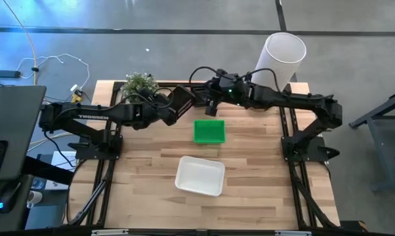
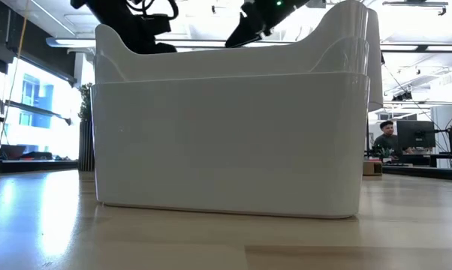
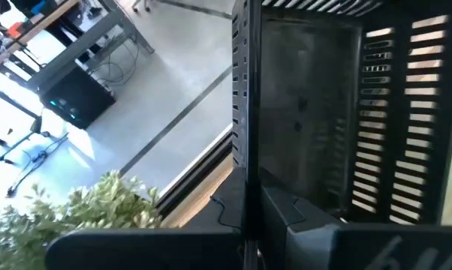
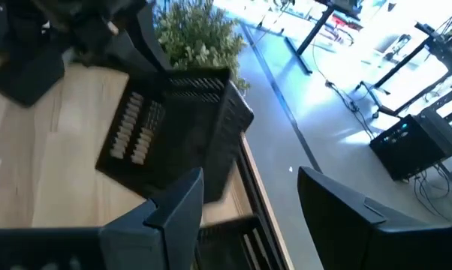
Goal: Stack baskets by color
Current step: Stack the bottom black bin on the top black bins
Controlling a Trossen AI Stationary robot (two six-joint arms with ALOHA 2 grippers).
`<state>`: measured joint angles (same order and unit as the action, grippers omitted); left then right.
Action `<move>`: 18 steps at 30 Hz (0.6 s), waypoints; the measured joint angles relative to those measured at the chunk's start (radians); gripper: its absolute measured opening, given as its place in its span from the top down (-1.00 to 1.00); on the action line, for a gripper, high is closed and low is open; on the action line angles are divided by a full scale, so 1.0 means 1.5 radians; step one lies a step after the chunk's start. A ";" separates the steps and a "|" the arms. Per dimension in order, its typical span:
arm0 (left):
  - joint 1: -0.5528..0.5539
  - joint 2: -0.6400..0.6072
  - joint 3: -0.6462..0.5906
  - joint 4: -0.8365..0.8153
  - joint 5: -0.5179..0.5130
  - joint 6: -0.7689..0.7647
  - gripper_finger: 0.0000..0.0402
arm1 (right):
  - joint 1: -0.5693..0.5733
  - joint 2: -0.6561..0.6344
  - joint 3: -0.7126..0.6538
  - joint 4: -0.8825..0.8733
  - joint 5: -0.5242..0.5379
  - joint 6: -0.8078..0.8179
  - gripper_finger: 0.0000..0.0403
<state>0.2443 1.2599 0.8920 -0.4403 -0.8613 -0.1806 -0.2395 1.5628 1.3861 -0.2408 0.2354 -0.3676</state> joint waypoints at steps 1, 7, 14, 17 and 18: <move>0.000 0.003 0.000 0.003 -0.001 0.000 1.00 | 0.002 0.007 0.000 0.013 0.000 0.000 -0.01; 0.000 0.002 0.000 0.001 -0.018 0.001 1.00 | 0.013 0.053 0.000 0.073 0.000 0.018 -0.01; 0.000 0.002 0.000 0.000 -0.027 0.001 1.00 | 0.012 0.102 0.000 0.139 0.006 0.020 -0.01; 0.000 0.002 0.000 0.000 -0.027 0.001 1.00 | 0.010 0.115 0.000 0.171 0.034 0.018 -0.01; 0.000 0.002 0.000 0.000 -0.027 0.002 1.00 | 0.009 0.118 0.000 0.172 0.036 0.018 -0.01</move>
<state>0.2440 1.2633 0.8917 -0.4397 -0.9012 -0.1772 -0.2261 1.7393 1.3864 0.0176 0.2896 -0.3405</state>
